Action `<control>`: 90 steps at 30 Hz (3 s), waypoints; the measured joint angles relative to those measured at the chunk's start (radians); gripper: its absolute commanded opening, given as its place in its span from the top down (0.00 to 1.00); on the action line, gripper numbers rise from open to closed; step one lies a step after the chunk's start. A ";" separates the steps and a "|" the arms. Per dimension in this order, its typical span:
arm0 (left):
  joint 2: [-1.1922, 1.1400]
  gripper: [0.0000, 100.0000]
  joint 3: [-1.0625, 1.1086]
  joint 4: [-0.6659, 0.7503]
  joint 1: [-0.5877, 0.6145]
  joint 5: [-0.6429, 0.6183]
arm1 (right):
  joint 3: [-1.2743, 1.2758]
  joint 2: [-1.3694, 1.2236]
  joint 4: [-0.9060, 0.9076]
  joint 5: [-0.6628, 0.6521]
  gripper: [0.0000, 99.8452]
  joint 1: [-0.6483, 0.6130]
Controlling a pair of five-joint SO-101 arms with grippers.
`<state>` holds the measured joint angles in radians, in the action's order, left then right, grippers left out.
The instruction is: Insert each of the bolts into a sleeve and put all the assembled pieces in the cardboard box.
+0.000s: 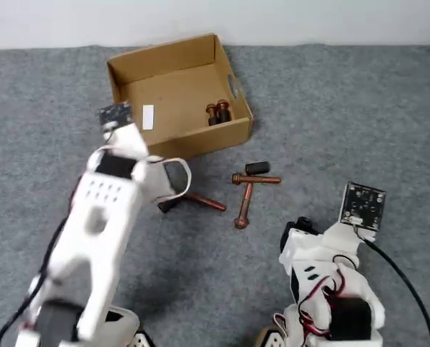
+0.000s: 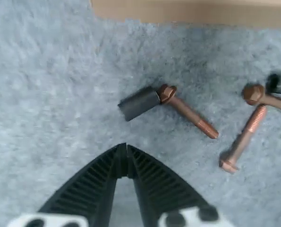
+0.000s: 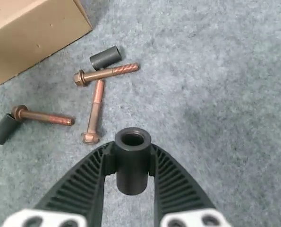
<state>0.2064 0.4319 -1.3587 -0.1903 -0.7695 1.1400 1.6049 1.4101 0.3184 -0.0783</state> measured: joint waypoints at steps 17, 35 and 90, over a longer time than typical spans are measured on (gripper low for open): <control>-0.580 0.96 -0.437 -0.002 -0.049 -0.153 | 0.015 0.109 0.000 -0.003 0.99 0.000; -0.651 0.86 -0.517 -0.072 -0.152 -0.153 | 0.015 0.109 0.000 -0.003 0.99 0.000; 0.345 1.00 0.098 0.130 -0.203 0.150 | 0.038 0.215 -0.009 -0.052 0.99 -0.249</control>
<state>0.5516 0.5301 -1.2283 -0.3928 -0.6191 1.1784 1.8197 1.4009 0.2662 -0.3268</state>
